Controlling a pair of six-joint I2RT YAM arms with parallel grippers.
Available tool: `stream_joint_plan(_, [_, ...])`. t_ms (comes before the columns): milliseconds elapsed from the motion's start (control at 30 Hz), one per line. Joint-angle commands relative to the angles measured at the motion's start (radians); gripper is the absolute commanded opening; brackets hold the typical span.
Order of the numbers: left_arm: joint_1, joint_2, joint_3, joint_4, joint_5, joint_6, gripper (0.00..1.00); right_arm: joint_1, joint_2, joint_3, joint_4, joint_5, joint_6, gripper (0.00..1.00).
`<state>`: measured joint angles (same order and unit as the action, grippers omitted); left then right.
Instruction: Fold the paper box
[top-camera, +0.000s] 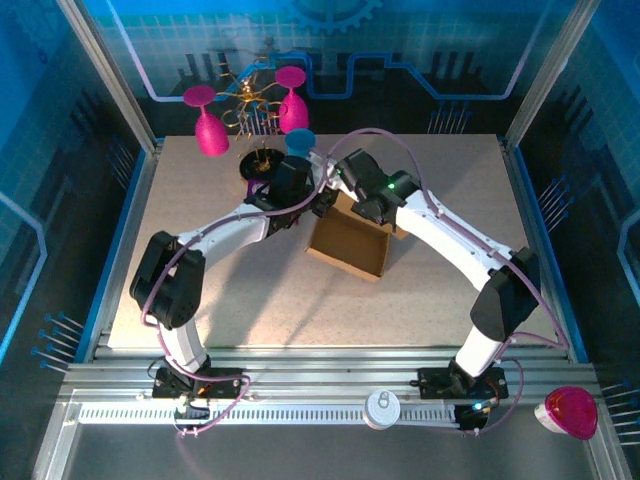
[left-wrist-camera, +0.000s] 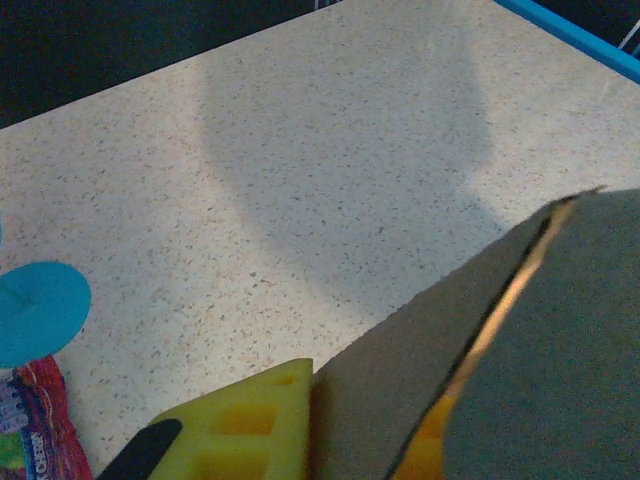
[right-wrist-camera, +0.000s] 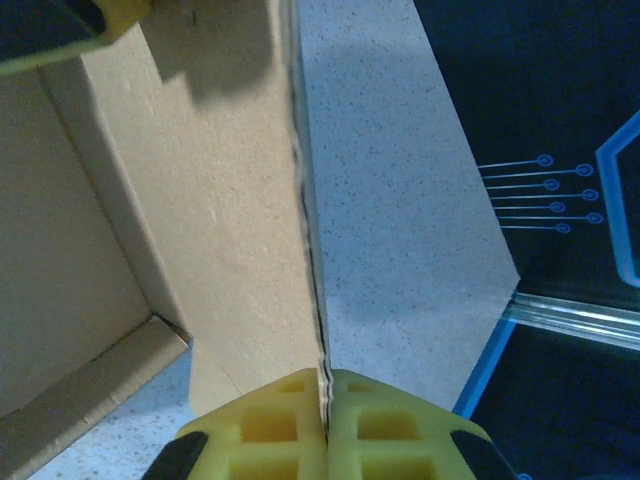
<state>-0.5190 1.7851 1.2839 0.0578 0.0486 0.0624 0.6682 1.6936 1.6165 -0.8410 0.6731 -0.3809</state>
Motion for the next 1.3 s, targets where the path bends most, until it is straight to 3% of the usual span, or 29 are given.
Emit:
stream_joint_plan(0, [-0.017, -0.033, -0.048, 0.077, -0.100, -0.034, 0.07, 0.014, 0.009, 0.062, -0.058, -0.102, 0.112, 0.00])
stream_joint_plan(100, [-0.024, -0.042, -0.103, 0.147, -0.123, -0.024, 0.00, 0.004, 0.006, 0.096, -0.100, -0.156, 0.205, 0.00])
stream_joint_plan(367, [-0.025, -0.076, -0.211, 0.257, -0.133, 0.021, 0.00, -0.083, -0.077, 0.161, -0.182, -0.373, 0.469, 0.35])
stream_joint_plan(500, [-0.034, -0.082, -0.245, 0.300, -0.155, 0.053, 0.00, -0.167, -0.163, 0.165, -0.170, -0.477, 0.629, 0.42])
stream_joint_plan(600, [-0.039, -0.084, -0.265, 0.335, -0.180, 0.060, 0.00, -0.285, -0.232, 0.133, -0.149, -0.531, 0.805, 0.47])
stream_joint_plan(700, [-0.042, -0.085, -0.285, 0.367, -0.202, 0.066, 0.00, -0.461, -0.296, 0.058, -0.123, -0.623, 1.033, 0.48])
stream_joint_plan(800, [-0.042, -0.087, -0.303, 0.397, -0.218, 0.056, 0.00, -0.652, -0.310, -0.051, -0.106, -0.823, 1.289, 0.46])
stream_joint_plan(867, [-0.043, -0.087, -0.315, 0.415, -0.225, 0.043, 0.00, -0.718, -0.279, -0.112, -0.104, -0.953, 1.390, 0.43])
stream_joint_plan(1000, [-0.047, -0.084, -0.334, 0.443, -0.236, 0.021, 0.00, -0.750, -0.218, -0.217, -0.033, -1.111, 1.530, 0.42])
stream_joint_plan(1267, [-0.051, -0.086, -0.363, 0.480, -0.263, -0.012, 0.00, -0.745, -0.105, -0.338, 0.117, -1.285, 1.710, 0.47])
